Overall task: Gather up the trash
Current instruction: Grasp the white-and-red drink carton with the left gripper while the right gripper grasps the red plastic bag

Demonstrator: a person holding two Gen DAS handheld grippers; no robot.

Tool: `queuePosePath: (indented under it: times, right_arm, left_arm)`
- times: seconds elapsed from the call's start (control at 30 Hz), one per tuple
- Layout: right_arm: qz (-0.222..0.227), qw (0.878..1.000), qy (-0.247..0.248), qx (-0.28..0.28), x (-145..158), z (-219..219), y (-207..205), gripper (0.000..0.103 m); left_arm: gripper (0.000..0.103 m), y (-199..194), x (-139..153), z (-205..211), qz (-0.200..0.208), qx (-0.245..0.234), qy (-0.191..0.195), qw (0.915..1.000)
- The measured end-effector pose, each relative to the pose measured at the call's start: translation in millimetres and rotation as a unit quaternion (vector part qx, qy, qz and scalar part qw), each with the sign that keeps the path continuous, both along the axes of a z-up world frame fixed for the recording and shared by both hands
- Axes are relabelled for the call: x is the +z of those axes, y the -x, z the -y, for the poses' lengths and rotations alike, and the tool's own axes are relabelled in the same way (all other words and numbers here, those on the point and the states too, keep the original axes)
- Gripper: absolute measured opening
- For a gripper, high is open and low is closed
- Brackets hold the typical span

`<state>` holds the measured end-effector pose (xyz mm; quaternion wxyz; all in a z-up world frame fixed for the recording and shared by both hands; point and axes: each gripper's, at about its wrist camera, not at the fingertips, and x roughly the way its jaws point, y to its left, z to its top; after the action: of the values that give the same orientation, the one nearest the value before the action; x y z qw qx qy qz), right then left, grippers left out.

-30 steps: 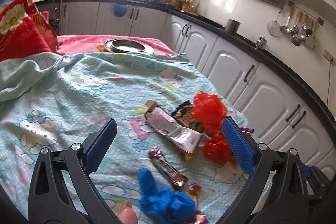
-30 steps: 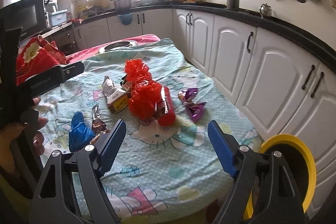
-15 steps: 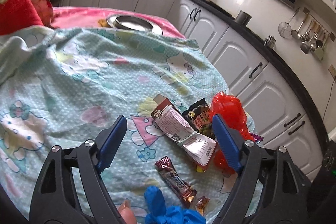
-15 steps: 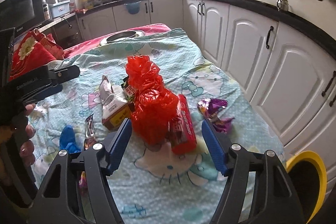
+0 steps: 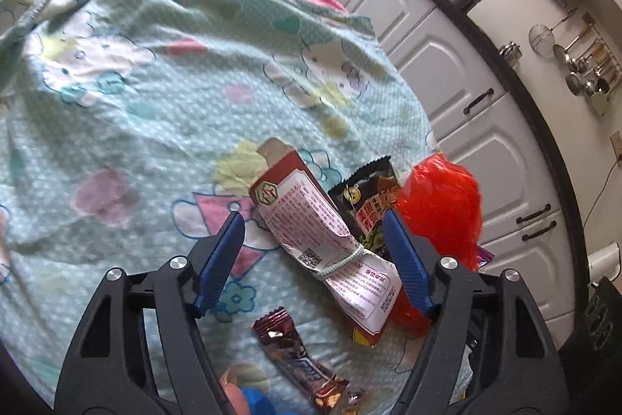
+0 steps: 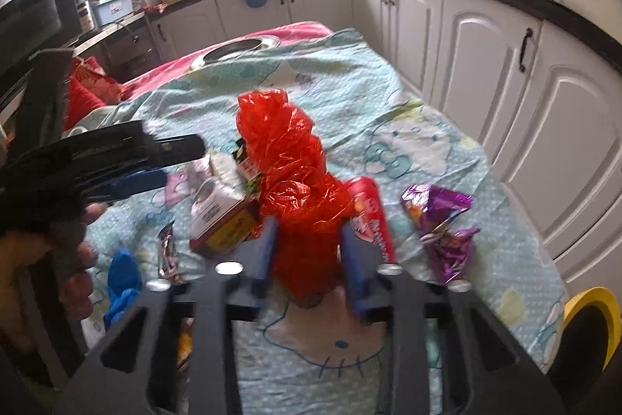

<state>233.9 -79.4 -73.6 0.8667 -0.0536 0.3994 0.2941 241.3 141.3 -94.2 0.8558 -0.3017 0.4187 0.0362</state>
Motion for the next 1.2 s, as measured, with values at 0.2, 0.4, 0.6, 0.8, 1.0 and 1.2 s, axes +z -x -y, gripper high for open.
queuePosePath:
  times: [0.2, 0.4, 0.6, 0.8, 1.0, 1.2]
  right_arm:
    - [0.003, 1.000, -0.022, 0.003, 8, 13, 18, 0.011]
    - [0.011, 0.999, -0.052, -0.001, 23, 35, 37, 0.010]
    - [0.026, 0.998, -0.062, -0.002, 36, 50, 53, 0.010]
    - [0.035, 0.997, -0.071, -0.009, 45, 63, 60, 0.010]
    - [0.041, 0.996, -0.078, -0.009, 51, 74, 68, 0.010]
    - [0.052, 0.995, -0.080, -0.014, 58, 83, 74, 0.010]
  left_arm:
    - [0.058, -8, -11, 3, -0.022, 0.003, 0.010, 0.9997]
    - [0.047, -17, -10, 7, -0.042, 0.007, -0.017, 0.9989]
    - [0.040, -18, -8, 11, -0.042, -0.002, -0.024, 0.9988]
    - [0.032, -3, -6, 7, -0.023, -0.005, 0.007, 0.9997]
    - [0.030, 17, 12, 8, 0.012, -0.007, 0.012, 0.9998]
    - [0.030, 39, 39, 12, 0.058, -0.009, 0.014, 0.9982]
